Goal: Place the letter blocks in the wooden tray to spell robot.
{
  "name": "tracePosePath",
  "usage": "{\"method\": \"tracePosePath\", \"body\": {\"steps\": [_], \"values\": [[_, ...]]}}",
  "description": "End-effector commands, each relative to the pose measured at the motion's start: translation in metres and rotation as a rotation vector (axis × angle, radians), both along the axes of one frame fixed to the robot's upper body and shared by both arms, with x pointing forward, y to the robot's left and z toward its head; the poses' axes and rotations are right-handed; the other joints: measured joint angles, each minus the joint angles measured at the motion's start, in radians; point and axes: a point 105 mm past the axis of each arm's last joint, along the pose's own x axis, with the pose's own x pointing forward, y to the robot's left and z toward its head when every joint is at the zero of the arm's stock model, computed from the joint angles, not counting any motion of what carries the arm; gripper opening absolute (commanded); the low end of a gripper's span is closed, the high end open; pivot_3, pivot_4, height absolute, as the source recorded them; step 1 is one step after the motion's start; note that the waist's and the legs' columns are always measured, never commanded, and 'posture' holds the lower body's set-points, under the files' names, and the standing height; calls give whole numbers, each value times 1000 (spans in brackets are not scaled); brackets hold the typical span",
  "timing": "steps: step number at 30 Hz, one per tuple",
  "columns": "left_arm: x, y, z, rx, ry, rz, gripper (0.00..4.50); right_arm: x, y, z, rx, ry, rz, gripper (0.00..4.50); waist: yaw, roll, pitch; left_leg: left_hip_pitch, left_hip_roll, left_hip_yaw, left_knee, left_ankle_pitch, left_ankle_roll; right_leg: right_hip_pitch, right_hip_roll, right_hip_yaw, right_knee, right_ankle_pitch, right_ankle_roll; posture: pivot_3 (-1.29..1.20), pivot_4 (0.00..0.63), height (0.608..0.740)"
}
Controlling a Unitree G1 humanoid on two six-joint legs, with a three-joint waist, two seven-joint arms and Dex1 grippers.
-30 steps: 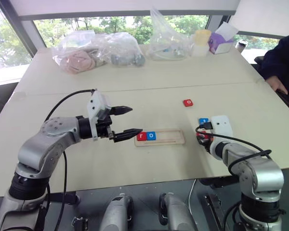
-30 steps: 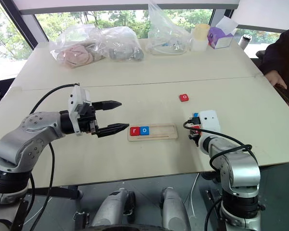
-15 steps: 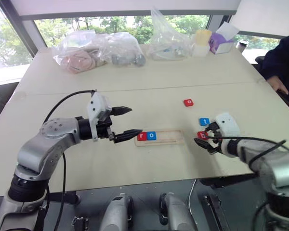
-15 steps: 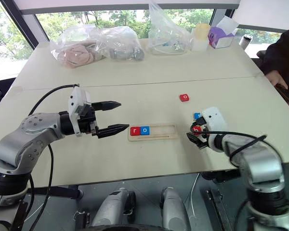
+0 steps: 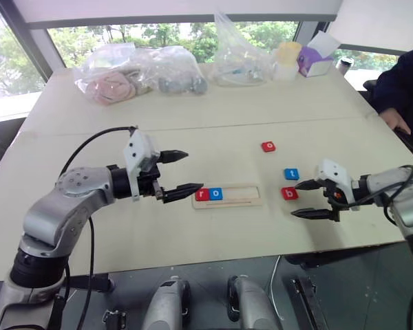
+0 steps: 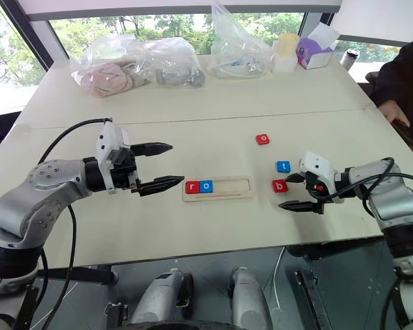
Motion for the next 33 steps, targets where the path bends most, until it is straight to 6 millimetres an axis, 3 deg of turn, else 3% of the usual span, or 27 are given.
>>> {"method": "tracePosePath", "body": {"steps": [1, 21, 24, 25, 29, 33], "values": [[-7, 0, 8, 2, -38, -9, 4500, 6, -1, 2, -27, -28, 39, 4393, 4, 0, 0, 0, 0, 0, 0, 0, 0, 0, 0, 0, 0, 0, 0, 0, 150, 725], [-7, 4, 12, 15, -47, 17, 4500, 17, -11, -7, -136, -22, 96, 4393, 22, 0, 0, 2, 0, 0, 1, 0, -1, 2, 0, 0, 1, 0, 0, 0, 150, 725], [-7, 4, 12, 20, -50, 20, 4500, 18, -13, -8, -155, -17, 103, 3653, 21, 0, 0, 3, 0, 0, 1, 0, -1, 3, 0, 0, 1, 0, 0, 0, 150, 725], [-7, 4, 12, 20, -50, 21, 4500, 18, -13, -8, -154, -14, 106, 2993, 22, 0, 0, 3, 0, 0, 1, 0, -1, 3, 0, 0, 1, 0, 0, 0, 150, 725], [-6, 5, 12, 21, -51, 25, 4500, 18, -5, -5, -121, -20, 127, 1159, 21, 0, 0, 3, 0, 0, 1, 0, -1, 4, 0, 0, 1, 0, 0, 0, 150, 725], [-7, 5, 12, 19, -51, 28, 4500, 20, 25, 15, -7, -61, 163, 1160, 18, 0, 0, 3, 0, 0, 1, 1, -1, 3, 0, 0, 1, 0, 0, 0, 150, 725]]}}
